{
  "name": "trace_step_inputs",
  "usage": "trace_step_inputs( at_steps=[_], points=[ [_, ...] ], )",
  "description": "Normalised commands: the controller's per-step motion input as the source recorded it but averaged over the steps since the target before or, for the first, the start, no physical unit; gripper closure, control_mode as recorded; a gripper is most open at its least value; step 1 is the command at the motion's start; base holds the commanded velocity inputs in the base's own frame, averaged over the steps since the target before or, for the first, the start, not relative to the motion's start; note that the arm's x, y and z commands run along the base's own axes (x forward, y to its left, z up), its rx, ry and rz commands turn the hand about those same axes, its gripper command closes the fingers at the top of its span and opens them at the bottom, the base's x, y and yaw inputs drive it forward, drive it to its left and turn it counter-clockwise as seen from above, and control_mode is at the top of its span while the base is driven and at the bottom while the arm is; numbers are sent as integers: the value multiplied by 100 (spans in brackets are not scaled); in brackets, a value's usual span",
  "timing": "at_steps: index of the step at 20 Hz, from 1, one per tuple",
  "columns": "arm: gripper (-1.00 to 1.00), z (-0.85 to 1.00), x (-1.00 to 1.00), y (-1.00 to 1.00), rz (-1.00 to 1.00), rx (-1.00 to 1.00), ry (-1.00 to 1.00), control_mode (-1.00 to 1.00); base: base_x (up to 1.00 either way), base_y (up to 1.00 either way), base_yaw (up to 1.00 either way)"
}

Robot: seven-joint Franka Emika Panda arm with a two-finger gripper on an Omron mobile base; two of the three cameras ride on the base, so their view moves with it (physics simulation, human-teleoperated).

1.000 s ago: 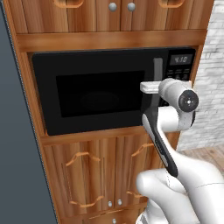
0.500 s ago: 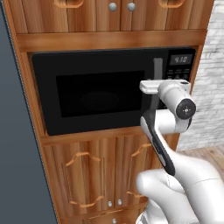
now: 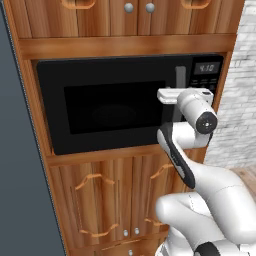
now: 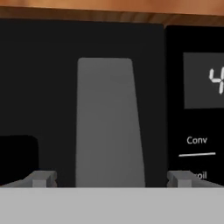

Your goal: Pick the marshmallow from the counter and place it in the microwave. Then turn on the microwave.

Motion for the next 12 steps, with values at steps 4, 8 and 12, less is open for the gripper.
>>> trace_step_inputs(
  at_steps=[4,8,12],
  points=[
    [-100,0,27,0,0,2,0,-100,0,0,0],
    [-100,0,27,0,1,1,0,-100,0,0,0],
    [-100,0,29,0,2,0,1,-100,0,0,0]
  ],
)
